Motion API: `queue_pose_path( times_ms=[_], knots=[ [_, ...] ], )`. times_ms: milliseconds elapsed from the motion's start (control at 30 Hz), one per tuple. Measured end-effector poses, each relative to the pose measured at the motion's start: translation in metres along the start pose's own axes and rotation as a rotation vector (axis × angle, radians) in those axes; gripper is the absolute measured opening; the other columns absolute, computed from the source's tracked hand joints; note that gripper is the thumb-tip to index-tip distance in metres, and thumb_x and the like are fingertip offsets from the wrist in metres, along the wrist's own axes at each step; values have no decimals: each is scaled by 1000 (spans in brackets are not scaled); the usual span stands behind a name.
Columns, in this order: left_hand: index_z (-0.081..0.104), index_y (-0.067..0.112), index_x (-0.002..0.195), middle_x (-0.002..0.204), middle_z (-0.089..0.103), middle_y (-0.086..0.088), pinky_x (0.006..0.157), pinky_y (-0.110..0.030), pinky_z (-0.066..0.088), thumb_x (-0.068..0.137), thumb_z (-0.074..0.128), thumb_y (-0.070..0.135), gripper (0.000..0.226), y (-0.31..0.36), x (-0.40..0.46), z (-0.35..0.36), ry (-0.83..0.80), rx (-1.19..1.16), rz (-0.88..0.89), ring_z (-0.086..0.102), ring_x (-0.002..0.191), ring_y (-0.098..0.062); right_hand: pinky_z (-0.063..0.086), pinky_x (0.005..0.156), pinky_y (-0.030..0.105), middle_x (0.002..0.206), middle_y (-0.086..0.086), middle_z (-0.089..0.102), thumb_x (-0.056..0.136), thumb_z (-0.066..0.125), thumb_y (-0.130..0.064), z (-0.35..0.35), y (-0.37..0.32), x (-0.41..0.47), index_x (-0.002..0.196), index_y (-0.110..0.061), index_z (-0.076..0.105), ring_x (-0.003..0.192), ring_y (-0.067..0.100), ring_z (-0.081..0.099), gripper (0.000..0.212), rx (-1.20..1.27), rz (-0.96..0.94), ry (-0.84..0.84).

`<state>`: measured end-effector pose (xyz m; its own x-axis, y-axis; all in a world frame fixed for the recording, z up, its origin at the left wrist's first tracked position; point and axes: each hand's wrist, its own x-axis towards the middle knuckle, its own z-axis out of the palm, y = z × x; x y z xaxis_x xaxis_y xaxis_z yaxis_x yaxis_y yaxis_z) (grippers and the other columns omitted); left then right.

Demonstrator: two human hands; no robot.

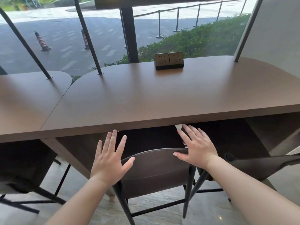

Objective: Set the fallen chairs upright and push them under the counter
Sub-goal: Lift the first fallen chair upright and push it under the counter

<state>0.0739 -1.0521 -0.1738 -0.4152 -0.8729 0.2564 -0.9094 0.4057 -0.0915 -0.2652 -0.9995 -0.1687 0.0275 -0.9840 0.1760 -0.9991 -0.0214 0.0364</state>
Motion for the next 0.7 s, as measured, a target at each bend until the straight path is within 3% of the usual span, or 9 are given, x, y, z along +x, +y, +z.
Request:
queue_pose_path(
  times_ms=[167,300,533,700],
  knots=[
    [19,23,156,165,8,-12,120,-51,7,86,40,69,86,3,7,-1,34,17,18,5,153,-26,24,116,44,158,5,32,79,36,-83,3,8,4,151,-27,32,145,25,31,92,41,-15,5],
    [13,24,156,165,8,-12,121,-48,1,85,40,70,89,2,10,1,51,43,59,4,153,-26,19,117,43,161,2,25,81,33,-83,5,10,3,153,-31,24,148,24,24,89,59,-31,12],
    [24,23,155,165,8,-9,121,-44,-7,83,39,73,89,-24,24,-1,-14,70,29,3,152,-23,28,116,47,159,5,31,86,33,-77,8,-15,-1,152,-28,29,145,27,29,82,77,-25,44],
    [22,21,156,166,7,-8,121,-43,-9,83,38,73,91,-44,38,4,-17,48,60,-4,153,-19,30,115,49,158,7,33,88,35,-73,11,-31,4,152,-27,31,144,29,32,79,57,-16,43]
  ],
)
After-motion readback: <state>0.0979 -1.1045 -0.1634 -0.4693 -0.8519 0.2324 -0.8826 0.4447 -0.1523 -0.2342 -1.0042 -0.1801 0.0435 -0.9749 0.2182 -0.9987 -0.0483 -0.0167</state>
